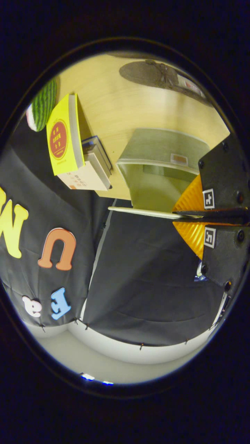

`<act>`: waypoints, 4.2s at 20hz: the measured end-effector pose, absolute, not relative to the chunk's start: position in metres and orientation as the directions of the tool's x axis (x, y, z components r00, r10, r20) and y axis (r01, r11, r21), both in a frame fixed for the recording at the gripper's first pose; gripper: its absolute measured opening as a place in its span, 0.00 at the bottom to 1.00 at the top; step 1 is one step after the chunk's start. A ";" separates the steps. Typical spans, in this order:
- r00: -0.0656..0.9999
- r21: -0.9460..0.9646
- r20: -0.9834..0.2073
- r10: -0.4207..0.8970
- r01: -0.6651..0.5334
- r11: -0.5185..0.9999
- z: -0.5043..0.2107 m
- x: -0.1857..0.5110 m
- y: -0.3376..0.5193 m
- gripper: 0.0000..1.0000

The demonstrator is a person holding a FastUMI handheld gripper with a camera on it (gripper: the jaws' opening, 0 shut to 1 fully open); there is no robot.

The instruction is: Open the storage box then place both shoes into the box .Put the left shoe in first, then the right shoe, with the right side of both shoes facing outward in a uniform manner.

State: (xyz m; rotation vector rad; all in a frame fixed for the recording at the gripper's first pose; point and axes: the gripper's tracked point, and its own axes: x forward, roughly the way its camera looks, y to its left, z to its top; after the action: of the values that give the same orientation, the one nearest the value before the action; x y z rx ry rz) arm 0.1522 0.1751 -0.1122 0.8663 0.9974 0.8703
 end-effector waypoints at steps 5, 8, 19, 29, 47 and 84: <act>0.269 0.878 -0.352 0.897 -0.238 0.416 -0.077 0.143 0.214 0.06; 0.262 0.859 -0.375 0.889 -0.263 0.440 -0.062 0.141 0.241 0.06; 0.273 0.848 -0.371 0.887 -0.290 0.444 -0.043 0.133 0.337 0.06; 0.192 0.811 -0.456 0.869 -0.312 0.495 -0.080 0.108 0.425 0.55; 0.395 0.585 -0.652 0.647 -0.280 0.761 -0.110 0.143 0.284 1.00; 0.244 0.083 -0.966 0.085 -0.019 0.996 -0.329 0.147 -0.052 0.75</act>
State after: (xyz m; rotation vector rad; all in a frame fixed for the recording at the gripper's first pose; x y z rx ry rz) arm 0.1465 -0.0516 -0.3286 0.0583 1.3224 0.0711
